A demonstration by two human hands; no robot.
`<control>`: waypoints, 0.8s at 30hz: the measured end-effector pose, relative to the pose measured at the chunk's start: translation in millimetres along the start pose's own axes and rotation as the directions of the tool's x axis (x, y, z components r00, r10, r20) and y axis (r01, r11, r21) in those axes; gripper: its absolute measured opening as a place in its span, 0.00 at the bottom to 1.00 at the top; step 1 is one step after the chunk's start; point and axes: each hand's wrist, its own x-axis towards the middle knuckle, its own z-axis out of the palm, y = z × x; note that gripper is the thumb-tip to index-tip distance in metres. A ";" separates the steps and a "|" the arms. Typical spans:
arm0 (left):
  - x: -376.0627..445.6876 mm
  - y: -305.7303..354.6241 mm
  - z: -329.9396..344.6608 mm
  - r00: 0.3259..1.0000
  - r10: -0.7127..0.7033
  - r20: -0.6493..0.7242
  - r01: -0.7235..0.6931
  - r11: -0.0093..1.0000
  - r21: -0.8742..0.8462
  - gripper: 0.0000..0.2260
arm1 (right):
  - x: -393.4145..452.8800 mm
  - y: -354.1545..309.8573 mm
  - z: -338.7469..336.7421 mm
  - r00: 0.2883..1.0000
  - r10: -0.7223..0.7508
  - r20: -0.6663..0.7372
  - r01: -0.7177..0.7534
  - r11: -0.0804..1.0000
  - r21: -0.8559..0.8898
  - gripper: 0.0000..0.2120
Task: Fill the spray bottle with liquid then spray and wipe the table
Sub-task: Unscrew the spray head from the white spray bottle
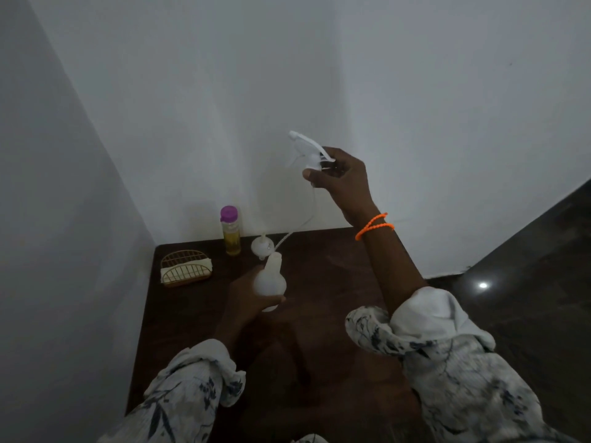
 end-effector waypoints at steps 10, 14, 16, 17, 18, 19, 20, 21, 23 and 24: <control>15.8 -24.8 1.7 0.997 -0.079 0.020 0.077 0.994 0.078 0.48 | -31.3 100.6 1.7 0.984 0.169 0.063 -0.130 0.906 -0.402 0.22; 14.2 -30.8 15.2 0.991 -0.128 0.028 0.128 0.992 0.002 0.44 | -49.5 154.5 6.8 0.946 0.285 0.154 -0.168 0.838 -0.519 0.24; 14.4 -40.4 22.7 0.992 -0.125 0.000 0.125 0.992 -0.009 0.44 | -59.4 178.7 10.5 0.916 0.348 0.202 -0.165 0.781 -0.602 0.26; 15.0 -47.2 26.6 0.991 -0.129 0.028 0.129 0.992 0.009 0.44 | -63.8 192.1 12.3 0.895 0.387 0.223 -0.170 0.757 -0.632 0.27; 15.3 -51.4 29.2 0.988 -0.139 0.065 0.137 0.990 0.029 0.45 | -68.3 204.0 14.2 0.874 0.424 0.237 -0.177 0.733 -0.657 0.27; 16.2 -56.5 32.3 0.987 -0.144 0.076 0.140 0.989 0.049 0.45 | -72.9 216.1 15.5 0.852 0.465 0.240 -0.193 0.706 -0.682 0.27; 15.2 -59.1 33.7 0.986 -0.148 0.079 0.145 0.988 0.046 0.46 | -77.7 225.3 16.9 0.833 0.500 0.236 -0.207 0.677 -0.706 0.26; 14.9 -63.4 35.9 0.989 -0.128 0.076 0.125 0.991 0.040 0.46 | -82.0 236.4 18.7 0.813 0.536 0.227 -0.225 0.649 -0.726 0.25; 13.0 -72.7 44.2 0.988 -0.123 0.089 0.120 0.992 0.039 0.45 | -89.9 253.4 22.0 0.774 0.599 0.204 -0.268 0.603 -0.751 0.22; 11.4 -74.5 46.3 0.987 -0.126 0.099 0.122 0.991 0.047 0.45 | -94.3 259.9 23.6 0.750 0.634 0.189 -0.301 0.581 -0.756 0.22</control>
